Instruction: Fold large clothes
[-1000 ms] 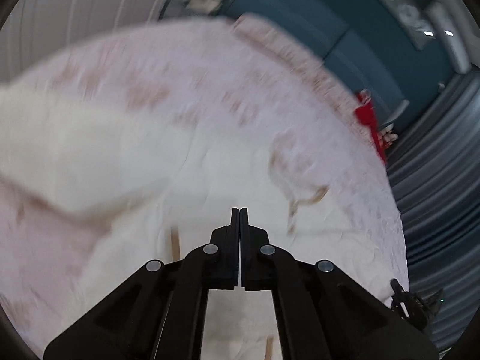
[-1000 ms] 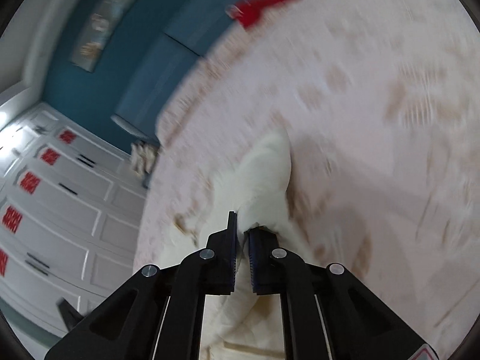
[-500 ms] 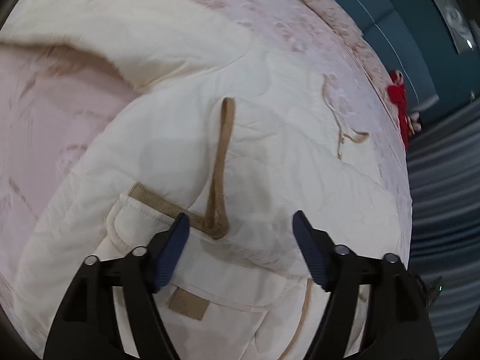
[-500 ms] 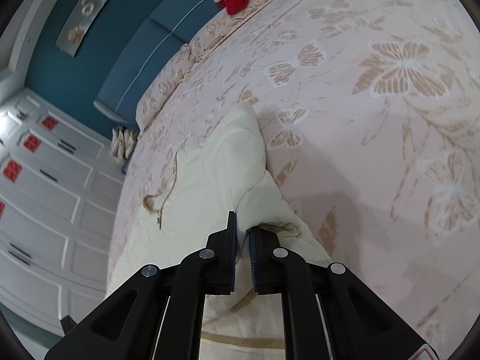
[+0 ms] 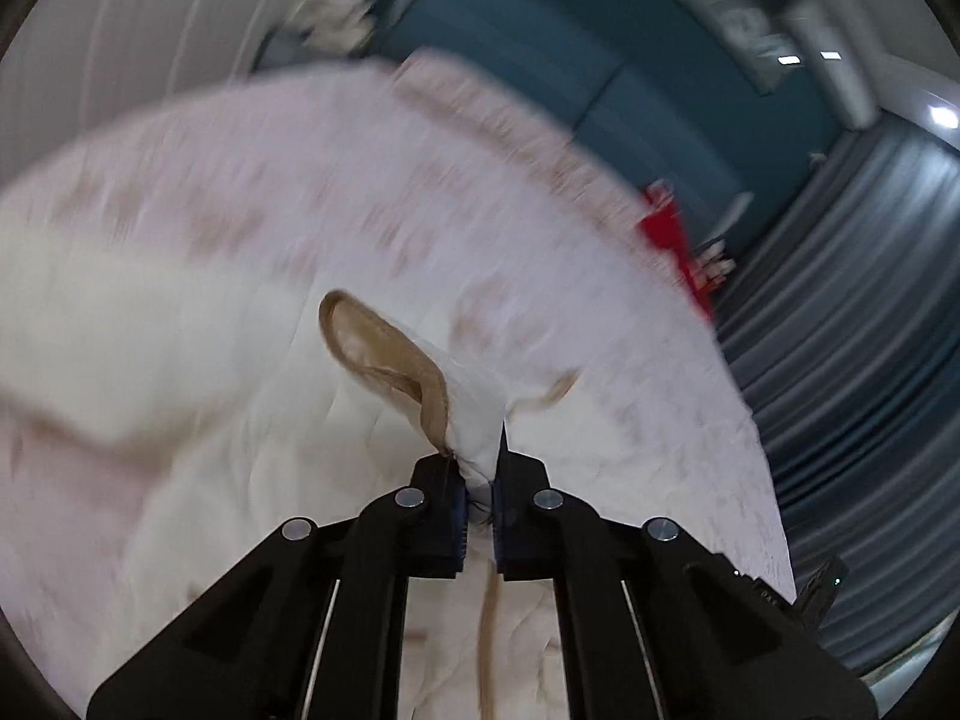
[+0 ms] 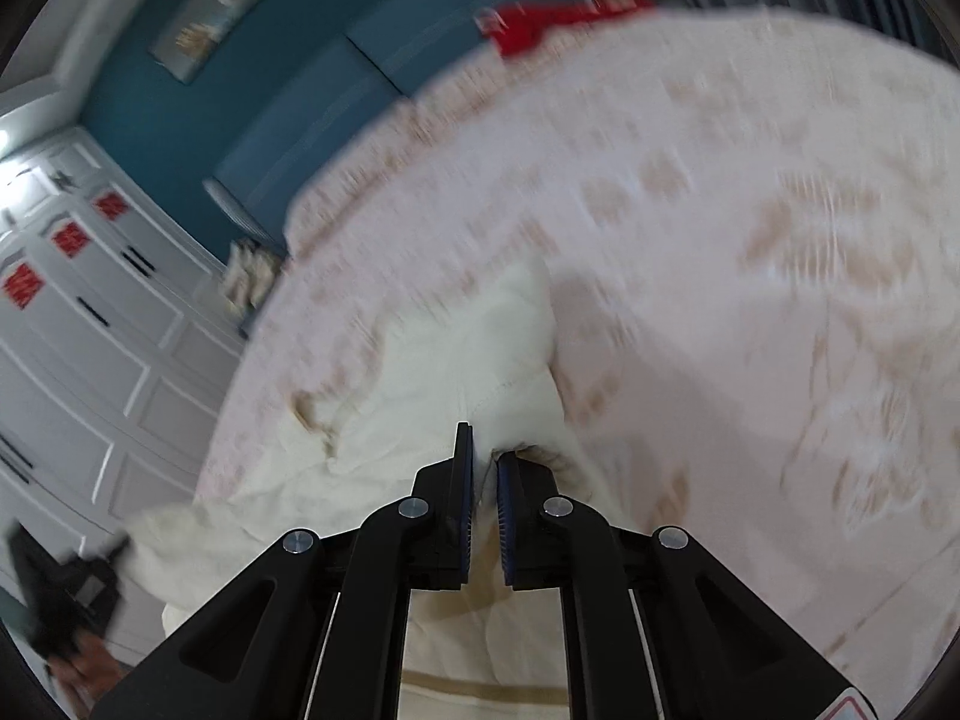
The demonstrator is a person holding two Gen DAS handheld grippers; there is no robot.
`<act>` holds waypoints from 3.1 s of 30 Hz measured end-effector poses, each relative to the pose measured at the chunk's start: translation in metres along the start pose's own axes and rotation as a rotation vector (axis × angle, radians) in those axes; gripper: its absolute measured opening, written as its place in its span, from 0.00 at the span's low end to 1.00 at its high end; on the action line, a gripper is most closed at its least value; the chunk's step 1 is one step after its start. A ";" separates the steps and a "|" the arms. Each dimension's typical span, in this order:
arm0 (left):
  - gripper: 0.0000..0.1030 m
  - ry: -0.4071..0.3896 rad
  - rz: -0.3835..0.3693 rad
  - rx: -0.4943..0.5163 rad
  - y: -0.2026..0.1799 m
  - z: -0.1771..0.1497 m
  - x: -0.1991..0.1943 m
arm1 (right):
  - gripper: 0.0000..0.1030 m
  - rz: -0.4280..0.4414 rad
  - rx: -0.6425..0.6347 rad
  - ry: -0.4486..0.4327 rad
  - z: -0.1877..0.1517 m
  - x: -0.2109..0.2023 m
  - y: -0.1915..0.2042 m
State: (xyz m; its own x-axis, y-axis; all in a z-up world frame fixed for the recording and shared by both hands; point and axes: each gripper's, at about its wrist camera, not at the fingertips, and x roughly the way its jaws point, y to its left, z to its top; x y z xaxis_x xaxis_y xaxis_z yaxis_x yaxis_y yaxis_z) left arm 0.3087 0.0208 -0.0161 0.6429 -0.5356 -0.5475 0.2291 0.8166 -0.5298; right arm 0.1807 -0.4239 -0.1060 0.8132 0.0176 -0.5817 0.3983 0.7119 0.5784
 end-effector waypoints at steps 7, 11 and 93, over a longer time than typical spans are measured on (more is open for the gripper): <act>0.05 0.330 0.282 0.047 0.064 -0.073 0.116 | 0.04 -0.232 -0.031 0.207 -0.036 0.066 -0.033; 0.05 0.288 0.300 0.043 0.073 -0.095 0.119 | 0.04 -0.296 -0.137 0.218 -0.039 0.074 -0.023; 0.06 -0.113 0.509 -0.583 0.401 0.039 -0.118 | 0.12 -0.162 -0.538 0.313 -0.200 0.114 0.193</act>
State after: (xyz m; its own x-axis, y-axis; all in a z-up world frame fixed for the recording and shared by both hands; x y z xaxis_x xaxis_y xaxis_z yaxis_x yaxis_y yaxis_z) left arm 0.3529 0.4200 -0.1388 0.6435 -0.0743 -0.7619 -0.5150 0.6944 -0.5027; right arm 0.2655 -0.1440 -0.1754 0.5661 0.0266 -0.8239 0.1711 0.9739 0.1491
